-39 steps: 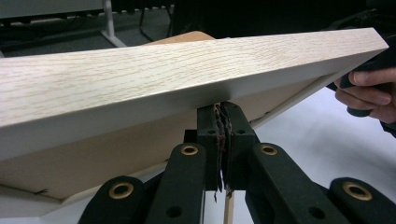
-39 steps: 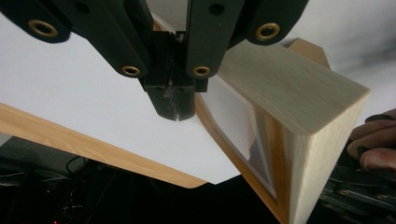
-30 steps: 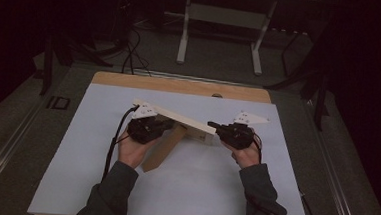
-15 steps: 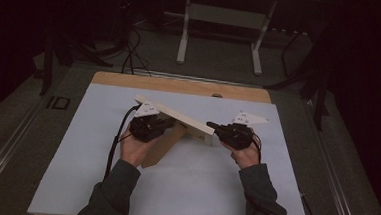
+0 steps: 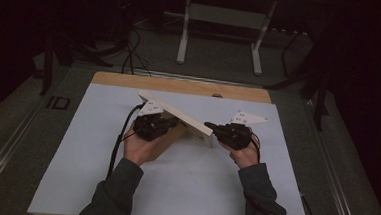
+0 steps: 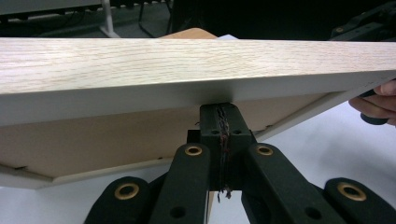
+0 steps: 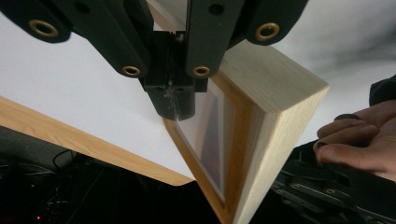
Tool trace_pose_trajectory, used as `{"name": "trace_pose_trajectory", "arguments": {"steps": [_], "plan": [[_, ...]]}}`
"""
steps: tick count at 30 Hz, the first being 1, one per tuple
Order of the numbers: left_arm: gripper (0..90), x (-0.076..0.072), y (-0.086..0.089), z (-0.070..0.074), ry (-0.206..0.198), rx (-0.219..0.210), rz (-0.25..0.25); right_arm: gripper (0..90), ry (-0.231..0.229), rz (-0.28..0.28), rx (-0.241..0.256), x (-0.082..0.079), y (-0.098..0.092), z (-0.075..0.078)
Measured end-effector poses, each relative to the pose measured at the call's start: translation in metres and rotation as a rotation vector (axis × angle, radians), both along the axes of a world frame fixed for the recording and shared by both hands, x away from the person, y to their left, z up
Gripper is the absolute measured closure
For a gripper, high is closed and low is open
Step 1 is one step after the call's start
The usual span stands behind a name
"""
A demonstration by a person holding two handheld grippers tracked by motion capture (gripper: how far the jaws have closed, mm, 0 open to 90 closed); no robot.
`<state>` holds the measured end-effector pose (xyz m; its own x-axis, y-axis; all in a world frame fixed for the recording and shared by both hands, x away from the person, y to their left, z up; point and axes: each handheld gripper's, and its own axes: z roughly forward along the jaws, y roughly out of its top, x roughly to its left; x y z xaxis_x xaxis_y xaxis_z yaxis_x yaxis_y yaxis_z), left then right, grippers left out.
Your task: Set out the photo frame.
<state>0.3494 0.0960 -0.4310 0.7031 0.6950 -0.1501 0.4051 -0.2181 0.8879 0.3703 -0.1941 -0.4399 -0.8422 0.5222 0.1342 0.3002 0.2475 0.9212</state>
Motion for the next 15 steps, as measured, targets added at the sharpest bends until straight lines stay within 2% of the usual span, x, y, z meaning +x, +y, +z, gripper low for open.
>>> {"name": "trace_pose_trajectory", "arguments": {"steps": [15], "plan": [[90.0,0.0050,-0.0027,0.0023,0.007,0.003,0.009,89.7,-0.006,0.049,-0.011,-0.0040,0.0077,0.0043]]}}
